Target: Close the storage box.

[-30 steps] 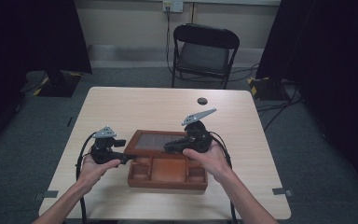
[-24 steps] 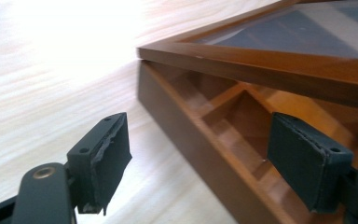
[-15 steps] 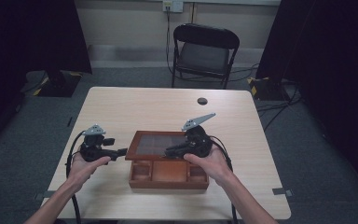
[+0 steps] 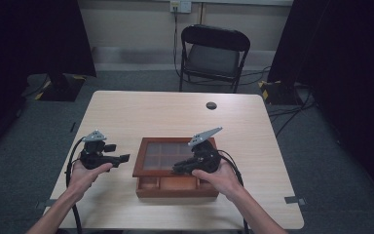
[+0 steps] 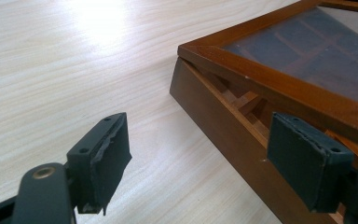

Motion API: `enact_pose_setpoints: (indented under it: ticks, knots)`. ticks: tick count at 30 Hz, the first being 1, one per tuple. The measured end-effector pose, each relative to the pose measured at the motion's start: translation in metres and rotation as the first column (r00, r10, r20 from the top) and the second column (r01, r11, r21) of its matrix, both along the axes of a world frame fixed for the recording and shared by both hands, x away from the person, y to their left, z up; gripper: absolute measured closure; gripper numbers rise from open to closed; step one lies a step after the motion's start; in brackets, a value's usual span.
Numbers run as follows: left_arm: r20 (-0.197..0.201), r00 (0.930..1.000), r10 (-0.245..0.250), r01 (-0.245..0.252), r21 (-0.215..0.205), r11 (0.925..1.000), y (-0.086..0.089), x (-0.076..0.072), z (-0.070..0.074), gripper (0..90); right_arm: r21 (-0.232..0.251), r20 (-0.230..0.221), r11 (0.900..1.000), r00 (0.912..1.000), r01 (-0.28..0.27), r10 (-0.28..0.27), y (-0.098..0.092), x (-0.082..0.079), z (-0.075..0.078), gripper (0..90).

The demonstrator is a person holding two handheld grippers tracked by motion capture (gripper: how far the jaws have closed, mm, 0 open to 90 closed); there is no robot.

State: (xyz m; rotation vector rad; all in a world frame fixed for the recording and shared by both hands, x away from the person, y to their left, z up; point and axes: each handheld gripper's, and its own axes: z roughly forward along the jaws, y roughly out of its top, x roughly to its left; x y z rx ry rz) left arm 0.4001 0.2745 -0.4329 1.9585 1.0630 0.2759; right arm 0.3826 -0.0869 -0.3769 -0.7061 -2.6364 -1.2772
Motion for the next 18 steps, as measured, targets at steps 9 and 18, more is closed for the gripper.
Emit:
enact_pose_setpoints:
  ticks: [9,18]
  knots:
    - [0.006,0.9999,-0.013,0.013,0.019,0.9997,-0.004,-0.001,0.000,19.4,-0.021,-0.009,1.000,0.9999,-0.009,0.009,0.007,-0.001,-0.013,81.4]
    - [0.007,1.0000,-0.007,0.006,0.034,0.9994,-0.005,0.000,-0.002,19.2,-0.050,-0.032,0.999,0.9993,-0.021,0.019,0.016,-0.002,-0.029,81.9]
